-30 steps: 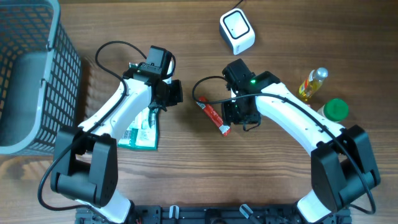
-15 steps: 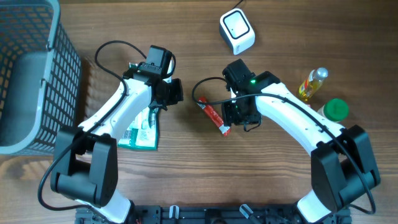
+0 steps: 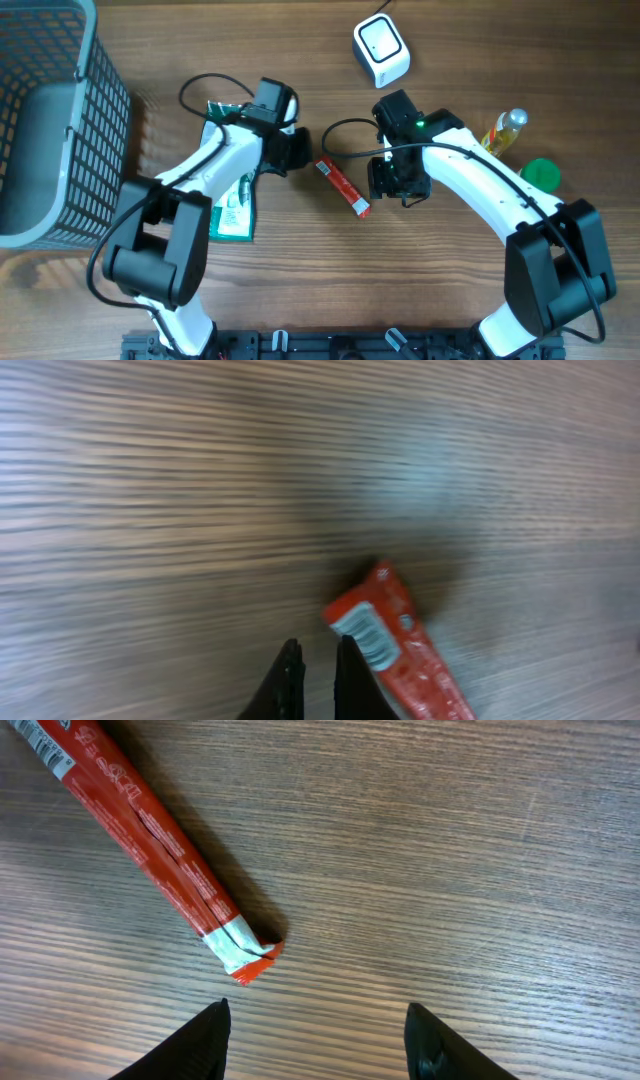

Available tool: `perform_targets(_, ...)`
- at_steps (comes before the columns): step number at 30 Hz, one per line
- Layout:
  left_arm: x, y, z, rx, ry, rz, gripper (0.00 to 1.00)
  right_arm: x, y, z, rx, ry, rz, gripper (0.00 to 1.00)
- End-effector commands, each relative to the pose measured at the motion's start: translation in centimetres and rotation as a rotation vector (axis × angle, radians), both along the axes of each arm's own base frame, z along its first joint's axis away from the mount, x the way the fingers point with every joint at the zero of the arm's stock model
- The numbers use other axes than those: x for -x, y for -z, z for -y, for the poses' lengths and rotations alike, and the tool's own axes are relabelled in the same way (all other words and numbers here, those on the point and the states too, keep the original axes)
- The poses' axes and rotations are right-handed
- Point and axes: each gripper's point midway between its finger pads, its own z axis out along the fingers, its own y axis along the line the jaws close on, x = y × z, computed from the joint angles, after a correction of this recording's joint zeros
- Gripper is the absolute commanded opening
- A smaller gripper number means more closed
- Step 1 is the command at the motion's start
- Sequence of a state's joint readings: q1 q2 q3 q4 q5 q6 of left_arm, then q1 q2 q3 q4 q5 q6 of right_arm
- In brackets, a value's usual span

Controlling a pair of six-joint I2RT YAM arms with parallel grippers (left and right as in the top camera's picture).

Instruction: Scan the item barcode

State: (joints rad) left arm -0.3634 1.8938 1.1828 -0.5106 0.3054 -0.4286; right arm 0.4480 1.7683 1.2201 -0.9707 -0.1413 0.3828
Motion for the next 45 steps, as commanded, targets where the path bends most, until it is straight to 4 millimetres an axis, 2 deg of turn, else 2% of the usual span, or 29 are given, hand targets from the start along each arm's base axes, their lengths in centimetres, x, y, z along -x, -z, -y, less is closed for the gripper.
perform_targets(1,0.6,0.5,2.0,0.033,0.026,-0.009,0.04,0.5,0.5,-0.5,-0.039,-0.018,-0.009,0.56)
perform_targets(6,0.7,0.5,3.0,0.02,0.046,0.015,0.04,0.7,1.9,-1.2,-0.089,-0.022,0.001,0.56)
perform_targets(10,1.1,1.8,2.8,-0.034,0.049,0.003,0.04,0.8,2.2,-2.5,-0.171,-0.029,0.004,0.52)
perform_targets(23,2.3,5.9,2.2,-0.079,0.052,-0.093,0.04,1.7,4.2,-2.1,-0.172,-0.005,-0.003,0.52)
perform_targets(29,2.4,6.1,2.0,-0.088,0.05,-0.095,0.04,2.0,4.5,-4.3,-0.317,0.029,-0.013,0.53)
perform_targets(37,2.5,6.2,1.6,-0.11,0.045,-0.1,0.04,1.8,5.4,-4.3,-0.338,0.122,-0.005,0.51)
perform_targets(45,2.5,6.2,1.6,-0.11,0.045,-0.101,0.04,1.7,5.5,-4.4,-0.342,0.119,0.001,0.46)
